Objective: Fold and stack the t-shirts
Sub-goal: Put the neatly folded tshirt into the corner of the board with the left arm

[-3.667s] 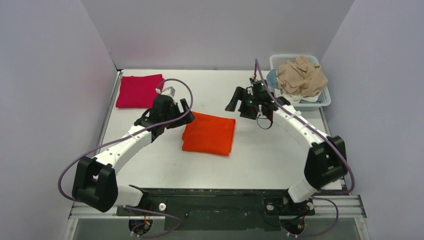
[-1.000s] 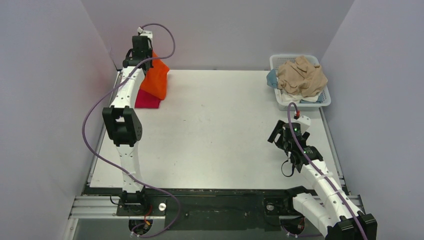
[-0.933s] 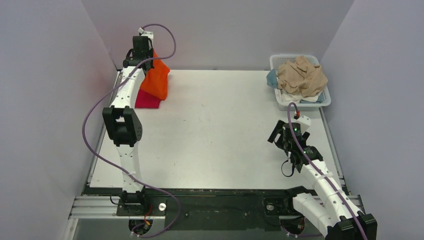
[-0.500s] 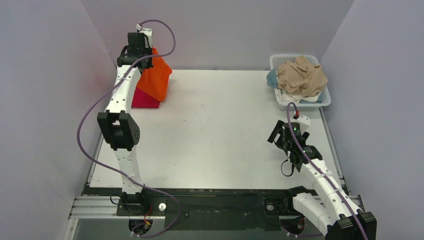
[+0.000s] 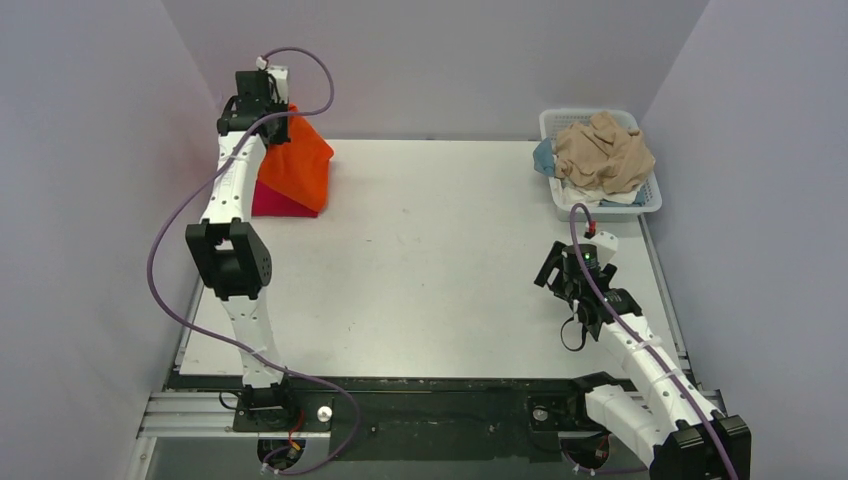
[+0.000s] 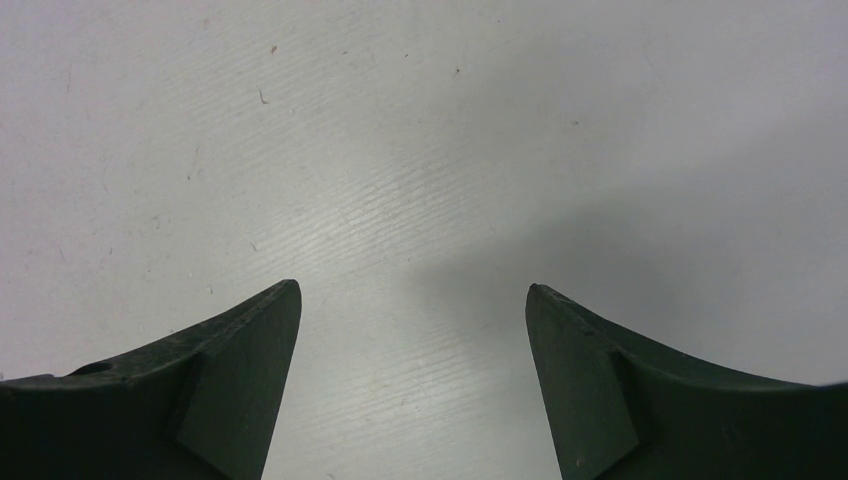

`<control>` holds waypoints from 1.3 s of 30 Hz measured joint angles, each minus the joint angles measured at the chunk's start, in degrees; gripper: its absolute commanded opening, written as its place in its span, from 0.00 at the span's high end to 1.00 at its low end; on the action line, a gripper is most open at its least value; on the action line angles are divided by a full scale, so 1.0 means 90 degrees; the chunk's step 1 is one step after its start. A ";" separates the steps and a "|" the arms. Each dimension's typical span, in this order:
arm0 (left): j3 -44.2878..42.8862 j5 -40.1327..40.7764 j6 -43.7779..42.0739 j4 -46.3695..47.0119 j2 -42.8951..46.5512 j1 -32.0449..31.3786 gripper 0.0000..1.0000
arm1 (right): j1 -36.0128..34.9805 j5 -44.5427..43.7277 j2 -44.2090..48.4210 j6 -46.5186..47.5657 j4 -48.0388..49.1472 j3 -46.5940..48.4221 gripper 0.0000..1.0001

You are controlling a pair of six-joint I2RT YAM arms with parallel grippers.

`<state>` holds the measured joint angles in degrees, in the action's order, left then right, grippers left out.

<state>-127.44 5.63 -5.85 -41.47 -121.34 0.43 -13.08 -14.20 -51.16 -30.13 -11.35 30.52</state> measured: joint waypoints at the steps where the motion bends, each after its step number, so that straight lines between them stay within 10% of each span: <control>1: -0.0005 -0.0058 -0.0053 0.0000 -0.0083 0.0075 1.00 | 0.0000 0.0000 -0.0015 0.0000 0.0000 0.0000 0.23; 19: -0.0644 0.0053 -0.0444 0.0073 -0.1615 0.0580 1.00 | -0.0002 -0.0087 -0.0138 -0.0049 -0.0005 0.0000 0.24; 22: -0.0646 0.0396 -0.0406 0.0248 -0.1632 0.0622 0.72 | -0.0005 -0.0092 -0.0141 -0.0051 -0.0007 0.0000 0.24; 23: -0.0646 0.0539 -0.0391 0.0299 -0.1651 0.0634 0.40 | -0.0010 -0.0092 -0.0143 -0.0056 -0.0012 0.0000 0.24; 25: -0.0661 0.0789 -0.0389 0.0367 -0.1712 0.0653 0.21 | -0.0010 -0.0095 -0.0143 -0.0073 -0.0039 0.0000 0.24; 39: -0.0678 0.3172 0.0920 0.0782 -0.1525 0.0459 0.13 | -0.0051 -0.0284 0.0415 -0.0192 -0.0440 0.0177 0.17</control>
<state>-133.53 34.17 2.44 -34.44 -135.06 4.56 -13.54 -16.75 -47.42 -31.86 -15.31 32.12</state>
